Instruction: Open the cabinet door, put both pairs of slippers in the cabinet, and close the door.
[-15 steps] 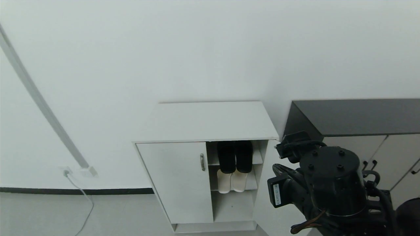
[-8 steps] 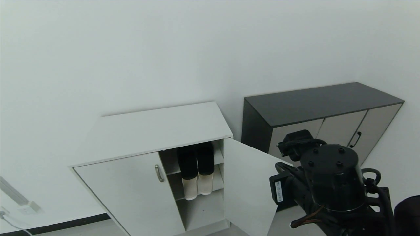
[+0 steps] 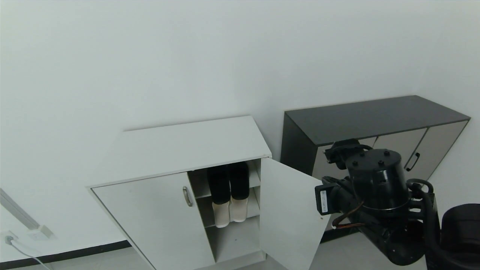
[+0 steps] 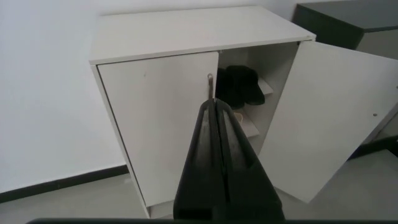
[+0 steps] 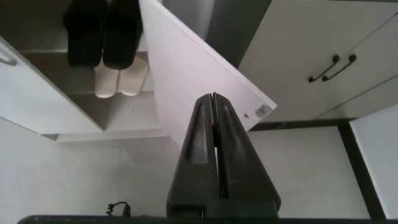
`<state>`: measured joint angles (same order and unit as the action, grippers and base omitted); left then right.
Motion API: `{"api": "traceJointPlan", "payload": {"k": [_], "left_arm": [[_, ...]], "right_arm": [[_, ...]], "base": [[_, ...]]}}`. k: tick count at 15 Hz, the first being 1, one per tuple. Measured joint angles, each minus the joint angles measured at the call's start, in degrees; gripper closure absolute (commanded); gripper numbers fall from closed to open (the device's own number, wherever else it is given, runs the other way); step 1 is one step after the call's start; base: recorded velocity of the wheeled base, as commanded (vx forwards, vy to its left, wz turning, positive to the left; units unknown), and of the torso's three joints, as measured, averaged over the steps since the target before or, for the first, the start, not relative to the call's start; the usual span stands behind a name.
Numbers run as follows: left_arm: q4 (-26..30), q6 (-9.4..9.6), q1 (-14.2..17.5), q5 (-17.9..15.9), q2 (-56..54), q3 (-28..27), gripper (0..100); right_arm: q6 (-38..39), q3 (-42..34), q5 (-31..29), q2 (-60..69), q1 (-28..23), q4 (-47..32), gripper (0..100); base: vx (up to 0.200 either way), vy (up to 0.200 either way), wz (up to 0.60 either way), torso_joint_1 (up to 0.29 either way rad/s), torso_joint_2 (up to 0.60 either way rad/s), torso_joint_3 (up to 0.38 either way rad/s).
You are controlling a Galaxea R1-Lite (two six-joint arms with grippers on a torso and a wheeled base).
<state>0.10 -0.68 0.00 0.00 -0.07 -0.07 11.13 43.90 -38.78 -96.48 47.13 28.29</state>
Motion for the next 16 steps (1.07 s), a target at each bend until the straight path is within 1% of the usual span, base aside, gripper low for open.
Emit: {"api": "traceJointPlan", "payload": {"k": [1,5,8,10,14,16], "left_arm": [[0.0,0.02,0.0,0.0,0.0,0.0,100],[-0.02,-0.07,-0.05,0.05,0.0,0.0,100],[0.0,-0.07,0.0,0.07,0.0,0.0,100],[0.0,-0.07,0.0,0.07,0.0,0.02,100],[0.0,-0.1,-0.05,0.07,0.0,0.02,100],[0.0,-0.1,0.0,0.07,0.0,0.05,100]], "right_arm": [[0.04,0.04,0.09,-0.35,-0.91,-0.02,100],[0.11,0.89,1.96,-2.97,-4.9,1.97,100],[0.11,2.65,5.5,-5.45,-9.67,2.72,100],[0.11,4.63,9.08,-7.61,-13.04,2.71,100],[0.55,9.65,12.4,-12.68,-18.75,3.97,100],[1.35,12.71,15.25,-15.41,-21.07,4.08,100]], "base": [[-0.2,0.0,0.0,0.017,0.01,0.002],[0.0,0.0,0.0,0.0,0.0,0.0],[0.0,0.0,0.0,0.0,0.0,0.0],[0.0,0.0,0.0,0.0,0.0,0.0],[0.0,0.0,0.0,0.0,0.0,0.0],[0.0,0.0,0.0,0.0,0.0,0.0]]}}
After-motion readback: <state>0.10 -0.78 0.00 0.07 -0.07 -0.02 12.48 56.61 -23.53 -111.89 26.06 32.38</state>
